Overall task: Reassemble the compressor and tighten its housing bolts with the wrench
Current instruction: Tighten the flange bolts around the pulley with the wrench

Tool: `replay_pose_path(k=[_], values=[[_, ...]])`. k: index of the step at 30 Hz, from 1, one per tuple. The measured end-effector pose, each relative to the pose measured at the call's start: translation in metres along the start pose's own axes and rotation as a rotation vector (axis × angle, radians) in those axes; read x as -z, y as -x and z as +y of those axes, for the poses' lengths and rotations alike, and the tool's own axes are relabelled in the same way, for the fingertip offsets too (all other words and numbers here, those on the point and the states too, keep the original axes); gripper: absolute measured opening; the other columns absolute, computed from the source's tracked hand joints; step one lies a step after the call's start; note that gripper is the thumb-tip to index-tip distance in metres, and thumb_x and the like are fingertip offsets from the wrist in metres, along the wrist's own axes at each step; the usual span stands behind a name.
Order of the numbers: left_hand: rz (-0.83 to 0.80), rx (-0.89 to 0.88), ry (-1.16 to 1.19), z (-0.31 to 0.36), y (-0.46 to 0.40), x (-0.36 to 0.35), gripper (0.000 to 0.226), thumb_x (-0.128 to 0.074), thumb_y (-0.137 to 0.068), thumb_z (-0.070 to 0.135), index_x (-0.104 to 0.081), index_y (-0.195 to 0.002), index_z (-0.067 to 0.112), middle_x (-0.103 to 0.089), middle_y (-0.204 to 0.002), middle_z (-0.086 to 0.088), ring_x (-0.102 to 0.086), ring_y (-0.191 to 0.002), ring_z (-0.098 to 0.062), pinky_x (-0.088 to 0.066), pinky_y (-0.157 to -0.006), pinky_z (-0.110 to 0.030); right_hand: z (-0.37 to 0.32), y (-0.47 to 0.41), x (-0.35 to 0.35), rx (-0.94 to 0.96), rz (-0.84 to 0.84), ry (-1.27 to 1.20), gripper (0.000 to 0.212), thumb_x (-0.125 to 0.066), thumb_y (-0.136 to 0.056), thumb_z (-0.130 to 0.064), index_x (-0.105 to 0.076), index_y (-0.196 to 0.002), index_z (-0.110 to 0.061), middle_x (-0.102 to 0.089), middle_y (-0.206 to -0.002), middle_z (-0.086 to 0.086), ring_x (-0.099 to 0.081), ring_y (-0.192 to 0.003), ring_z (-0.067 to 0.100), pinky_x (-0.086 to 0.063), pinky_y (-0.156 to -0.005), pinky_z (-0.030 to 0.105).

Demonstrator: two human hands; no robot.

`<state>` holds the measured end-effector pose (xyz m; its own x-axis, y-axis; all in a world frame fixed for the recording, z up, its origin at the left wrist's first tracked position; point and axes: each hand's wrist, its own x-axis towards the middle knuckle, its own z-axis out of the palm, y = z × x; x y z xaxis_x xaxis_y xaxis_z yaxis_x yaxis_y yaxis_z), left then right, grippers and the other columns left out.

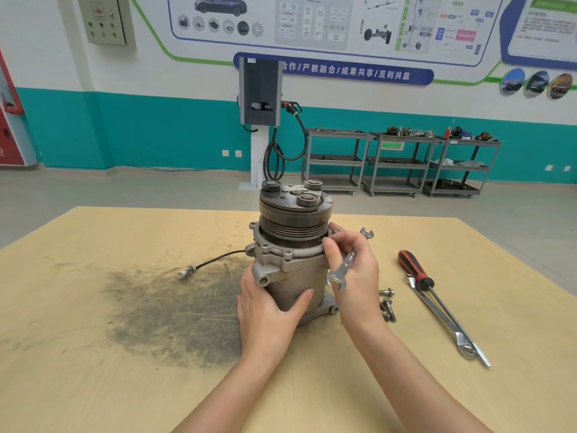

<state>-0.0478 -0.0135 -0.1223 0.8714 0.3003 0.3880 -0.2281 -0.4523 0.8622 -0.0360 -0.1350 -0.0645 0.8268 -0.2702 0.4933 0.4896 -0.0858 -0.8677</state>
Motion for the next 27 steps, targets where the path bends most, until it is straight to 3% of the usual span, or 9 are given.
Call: replay_pose_path(k=[3,8,16,27], values=[[0.003,0.0,-0.002,0.0005,0.0003,0.0,0.099,-0.073,-0.064,0.059,-0.035,-0.144,0.013,-0.041,-0.142,-0.004,-0.04,-0.137,-0.024,-0.036,-0.111,-0.051,-0.0005,0.0006,-0.0011,0.007,0.006,0.001,0.007,-0.065,-0.091,-0.026,-0.061,-0.095,-0.021,-0.065,-0.12,-0.004,-0.058,-0.117,0.005,-0.046,-0.104,0.038],[0.008,-0.004,-0.003,0.0001,-0.0001,-0.0003,0.099,-0.074,-0.064,0.058,-0.035,-0.144,0.014,-0.041,-0.142,-0.003,-0.04,-0.136,-0.023,-0.036,-0.111,-0.051,-0.0013,0.001,0.001,0.035,-0.038,-0.005,0.008,-0.057,-0.098,-0.02,-0.064,-0.098,-0.024,-0.064,-0.117,-0.016,-0.057,-0.112,-0.006,-0.046,-0.092,0.014],[0.003,-0.003,-0.003,-0.0009,0.0003,0.0,0.099,-0.072,-0.064,0.06,-0.035,-0.144,0.014,-0.04,-0.143,-0.003,-0.039,-0.137,-0.023,-0.036,-0.111,-0.051,-0.0038,-0.0011,0.0007,-0.025,-0.023,-0.033,0.006,-0.066,-0.092,-0.021,-0.061,-0.094,-0.019,-0.063,-0.126,-0.002,-0.056,-0.118,0.001,-0.045,-0.106,0.035],[-0.001,0.004,-0.006,-0.0013,0.0001,-0.0005,0.099,-0.072,-0.065,0.059,-0.034,-0.144,0.014,-0.04,-0.141,-0.003,-0.039,-0.137,-0.023,-0.035,-0.112,-0.05,-0.0023,-0.0014,0.0035,-0.034,-0.061,-0.053,0.004,-0.061,-0.095,-0.024,-0.064,-0.096,-0.022,-0.062,-0.125,-0.009,-0.054,-0.117,-0.008,-0.043,-0.098,0.02]])
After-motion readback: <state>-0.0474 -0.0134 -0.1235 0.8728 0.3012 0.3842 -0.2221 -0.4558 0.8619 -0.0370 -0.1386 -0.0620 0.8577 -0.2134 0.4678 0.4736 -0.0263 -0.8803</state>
